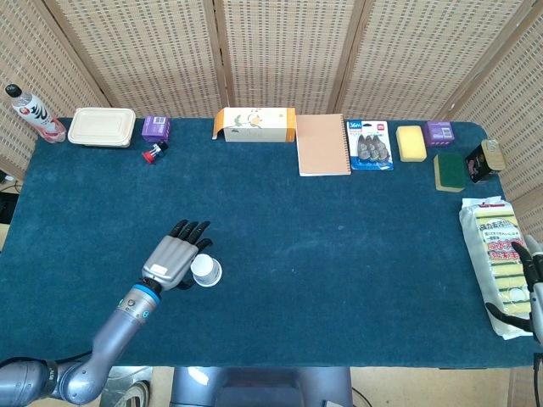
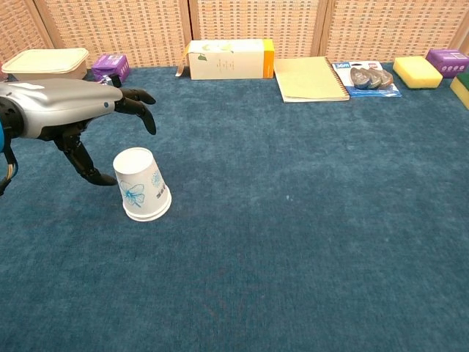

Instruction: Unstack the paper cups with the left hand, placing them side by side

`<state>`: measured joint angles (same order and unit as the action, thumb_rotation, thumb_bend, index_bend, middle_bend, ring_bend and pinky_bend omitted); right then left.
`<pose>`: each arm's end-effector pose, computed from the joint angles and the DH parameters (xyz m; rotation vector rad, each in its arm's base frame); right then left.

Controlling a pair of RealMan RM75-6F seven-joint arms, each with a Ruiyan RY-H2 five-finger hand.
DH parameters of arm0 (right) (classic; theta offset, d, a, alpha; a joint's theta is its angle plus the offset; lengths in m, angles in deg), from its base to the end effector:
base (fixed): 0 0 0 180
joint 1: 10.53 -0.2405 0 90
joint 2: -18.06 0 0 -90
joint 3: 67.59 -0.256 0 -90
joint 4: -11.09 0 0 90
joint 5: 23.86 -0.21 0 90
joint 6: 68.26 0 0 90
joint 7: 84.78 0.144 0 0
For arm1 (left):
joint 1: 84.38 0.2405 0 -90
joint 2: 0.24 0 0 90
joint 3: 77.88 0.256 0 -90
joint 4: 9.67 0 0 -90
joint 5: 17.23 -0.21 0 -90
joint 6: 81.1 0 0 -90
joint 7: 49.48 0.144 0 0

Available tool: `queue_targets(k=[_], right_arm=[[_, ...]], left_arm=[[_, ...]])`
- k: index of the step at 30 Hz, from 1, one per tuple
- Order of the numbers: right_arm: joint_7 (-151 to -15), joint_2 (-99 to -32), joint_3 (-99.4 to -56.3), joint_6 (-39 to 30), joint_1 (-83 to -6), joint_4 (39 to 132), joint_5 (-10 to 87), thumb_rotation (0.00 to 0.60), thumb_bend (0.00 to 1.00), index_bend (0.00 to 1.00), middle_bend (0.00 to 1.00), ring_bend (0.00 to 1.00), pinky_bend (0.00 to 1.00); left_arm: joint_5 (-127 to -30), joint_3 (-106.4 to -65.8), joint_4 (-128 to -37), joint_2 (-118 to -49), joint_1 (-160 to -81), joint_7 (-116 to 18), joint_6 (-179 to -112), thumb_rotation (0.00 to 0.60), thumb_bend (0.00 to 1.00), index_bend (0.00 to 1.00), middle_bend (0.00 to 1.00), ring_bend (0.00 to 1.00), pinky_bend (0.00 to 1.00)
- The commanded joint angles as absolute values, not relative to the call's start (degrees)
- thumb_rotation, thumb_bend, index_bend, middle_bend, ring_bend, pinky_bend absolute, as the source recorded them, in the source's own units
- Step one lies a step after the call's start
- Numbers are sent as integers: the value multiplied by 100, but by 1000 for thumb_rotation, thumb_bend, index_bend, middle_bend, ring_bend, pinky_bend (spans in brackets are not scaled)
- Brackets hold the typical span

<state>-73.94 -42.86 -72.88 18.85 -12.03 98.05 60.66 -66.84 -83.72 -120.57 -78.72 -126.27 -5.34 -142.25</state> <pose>-0.3396 -0.1714 0.2006 1.2635 -0.9080 0.9402 -0.1276 0.2825 0.0136 -1.9776 -0.9025 -0.6996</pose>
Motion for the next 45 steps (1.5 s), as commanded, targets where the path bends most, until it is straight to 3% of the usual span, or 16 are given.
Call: queue_targets(k=[1,29,45], right_arm=[[-7381,-4285,-7289,1888,-1203,9806,6068,600,20,34,0,0,0],[-7263,-4252,-7299,1792,-1227,9785,6006,600,20,29,0,0,0],[-7294,-4258,-7292,1794,-1223,9809,6008,600,20,29,0,0,0]], left_arm=[[-6644,-8340,-12031,-7909,-12662,-521,-14259,600,181,248,0,0,0],[-6383,-8207,-11903,-8129,-12939,-495,-14543,600,240,379,0,0,0],[-6565,-8255,-12715,-7419,-12877,-643,-14878,600,239,382,0,0,0]])
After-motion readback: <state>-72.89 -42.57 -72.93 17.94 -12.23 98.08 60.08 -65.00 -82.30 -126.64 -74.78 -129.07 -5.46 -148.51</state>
